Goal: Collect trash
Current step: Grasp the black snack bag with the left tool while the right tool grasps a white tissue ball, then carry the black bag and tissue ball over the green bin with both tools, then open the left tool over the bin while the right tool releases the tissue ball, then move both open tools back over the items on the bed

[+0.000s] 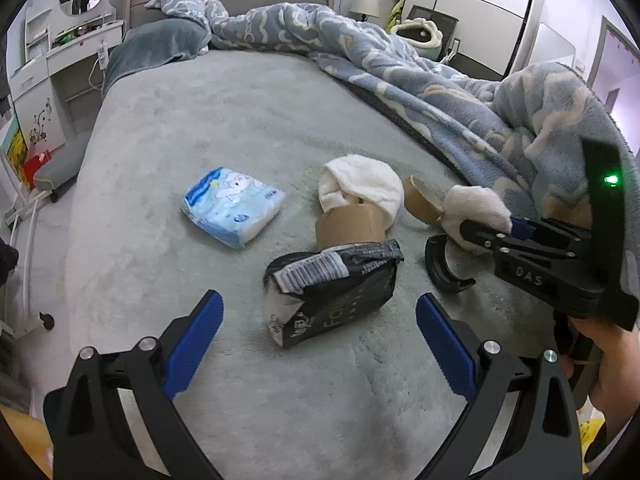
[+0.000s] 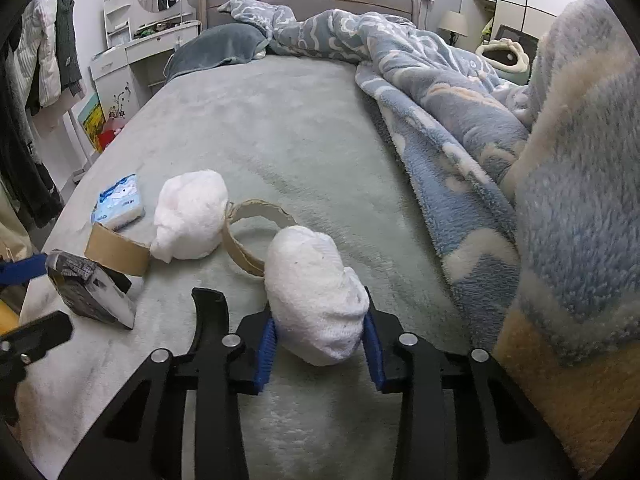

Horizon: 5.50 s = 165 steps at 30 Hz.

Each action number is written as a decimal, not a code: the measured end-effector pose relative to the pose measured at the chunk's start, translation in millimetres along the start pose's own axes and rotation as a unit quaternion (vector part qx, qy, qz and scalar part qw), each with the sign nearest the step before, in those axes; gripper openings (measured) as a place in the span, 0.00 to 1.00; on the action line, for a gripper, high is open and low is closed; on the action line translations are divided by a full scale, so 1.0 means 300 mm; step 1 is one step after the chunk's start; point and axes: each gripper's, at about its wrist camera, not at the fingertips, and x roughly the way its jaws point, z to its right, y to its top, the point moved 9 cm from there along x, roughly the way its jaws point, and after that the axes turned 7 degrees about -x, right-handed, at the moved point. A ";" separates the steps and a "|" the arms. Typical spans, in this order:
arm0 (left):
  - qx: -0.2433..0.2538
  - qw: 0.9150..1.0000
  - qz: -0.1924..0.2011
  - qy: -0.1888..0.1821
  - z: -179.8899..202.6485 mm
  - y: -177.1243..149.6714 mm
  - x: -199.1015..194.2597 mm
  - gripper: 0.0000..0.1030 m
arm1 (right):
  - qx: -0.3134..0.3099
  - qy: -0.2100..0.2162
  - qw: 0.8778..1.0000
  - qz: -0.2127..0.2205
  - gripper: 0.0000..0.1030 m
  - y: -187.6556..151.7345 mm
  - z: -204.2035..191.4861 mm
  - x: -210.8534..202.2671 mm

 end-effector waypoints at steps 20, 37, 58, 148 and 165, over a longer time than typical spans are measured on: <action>-0.034 0.998 0.001 0.052 0.023 0.001 0.091 0.75 | 0.034 0.048 0.997 0.055 0.31 0.046 0.005 -0.127; 0.000 1.000 0.000 0.013 0.034 0.016 -0.054 0.69 | 0.059 0.075 0.994 0.056 0.31 0.099 -0.051 -0.219; -0.010 1.000 0.008 0.025 -0.208 -0.068 -0.272 0.69 | 0.032 0.126 0.991 0.036 0.31 0.107 -0.409 -0.329; -0.211 0.968 0.083 0.104 -1.190 -0.280 -0.741 0.95 | -0.172 0.247 0.947 -0.110 0.66 -0.120 -1.633 -0.102; -0.178 0.968 0.151 0.091 -1.089 -0.074 -0.835 0.96 | -0.140 0.221 0.965 -0.035 0.71 -0.013 -1.447 -0.182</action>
